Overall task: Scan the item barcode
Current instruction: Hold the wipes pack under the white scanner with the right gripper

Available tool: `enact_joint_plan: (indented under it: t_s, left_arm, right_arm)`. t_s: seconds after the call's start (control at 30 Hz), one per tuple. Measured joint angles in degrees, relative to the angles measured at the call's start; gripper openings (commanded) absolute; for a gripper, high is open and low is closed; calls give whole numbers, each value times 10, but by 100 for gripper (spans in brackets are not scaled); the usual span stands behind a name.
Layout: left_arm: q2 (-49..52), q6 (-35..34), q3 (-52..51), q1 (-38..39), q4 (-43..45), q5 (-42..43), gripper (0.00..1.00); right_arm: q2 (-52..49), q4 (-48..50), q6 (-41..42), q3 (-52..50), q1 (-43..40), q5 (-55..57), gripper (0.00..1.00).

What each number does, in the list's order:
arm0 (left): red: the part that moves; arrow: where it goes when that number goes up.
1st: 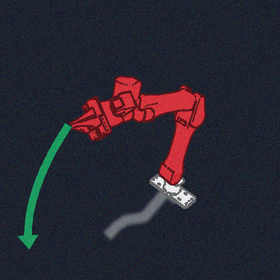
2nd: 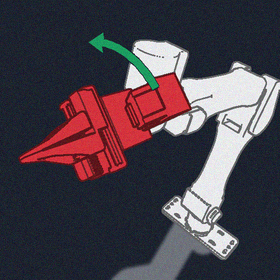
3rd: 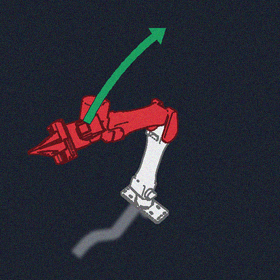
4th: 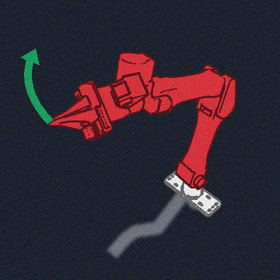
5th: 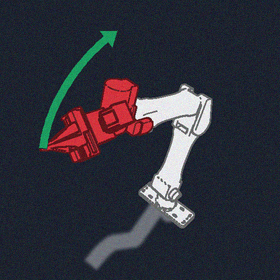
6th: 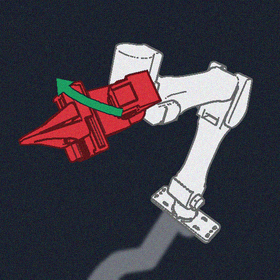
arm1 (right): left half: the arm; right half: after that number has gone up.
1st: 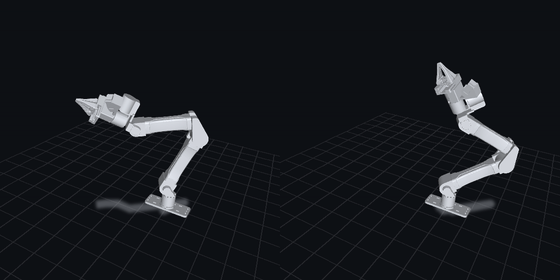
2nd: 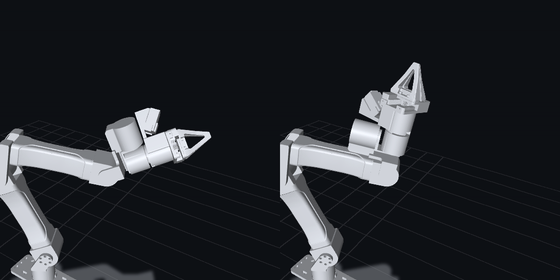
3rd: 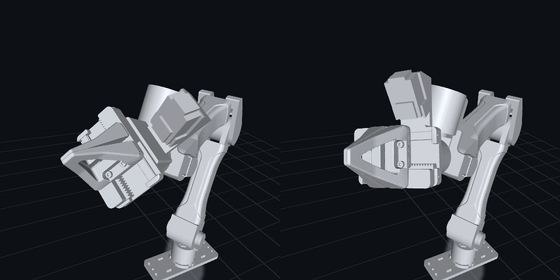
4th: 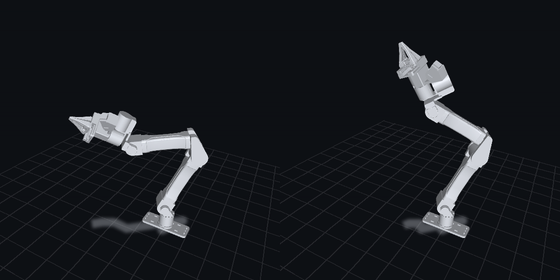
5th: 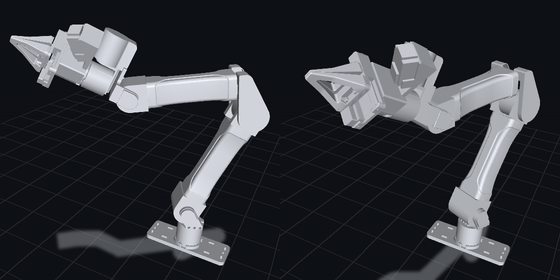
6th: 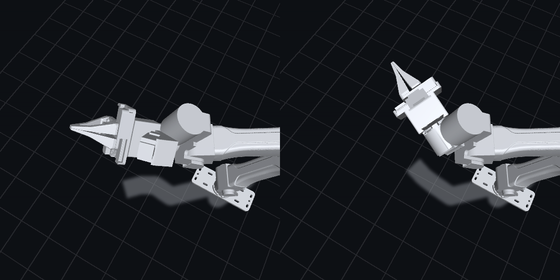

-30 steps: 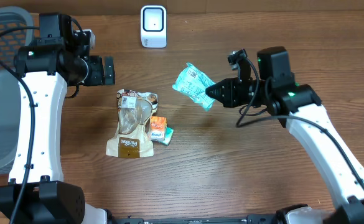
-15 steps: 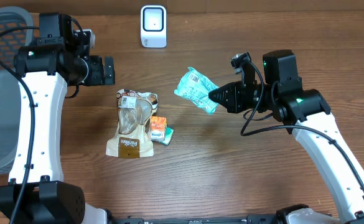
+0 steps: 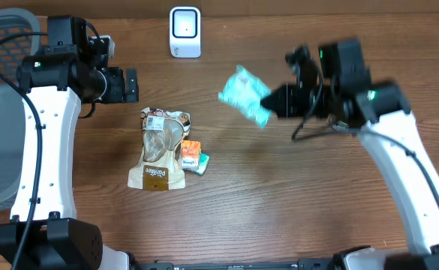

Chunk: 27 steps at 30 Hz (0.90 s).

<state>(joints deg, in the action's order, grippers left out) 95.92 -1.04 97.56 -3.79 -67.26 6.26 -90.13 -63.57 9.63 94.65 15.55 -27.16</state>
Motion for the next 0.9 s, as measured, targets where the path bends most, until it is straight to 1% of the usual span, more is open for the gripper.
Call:
enact_joint_plan:
  t_s: [0.13,0.2,0.27,0.37,0.5,0.6,0.7,0.73,0.77,0.9]
  left_arm:
    - [0,0,0,0,0,1,99]
    - [0,0,0,0,0,2,100]
    - [0,0,0,0,0,2,100]
    - [0,0,0,0,0,2,100]
    - [0,0,0,0,0,2,99]
    - [0,0,0,0,0,2,100]
    - [0,0,0,0,0,2,100]
    - [0,0,0,0,0,2,100]
    - [0,0,0,0,0,2,100]
    - [0,0,0,0,0,2,100]
  right_arm:
    - [-104,-85,-11,215,20,65,4]
    - [-157,-104,-14,311,34,107,4]
    - [-209,-102,-20,391,49,156,4]
    - [-263,-46,-33,441,71,244,4]
    - [-327,88,-80,447,105,390,4]
    - [-381,188,-179,448,127,473,4]
    - [-434,267,-328,448,147,537,4]
    - [-445,288,-365,448,151,550,4]
    - [-464,318,-428,447,157,569,4]
    - [-519,425,-596,447,172,622,4]
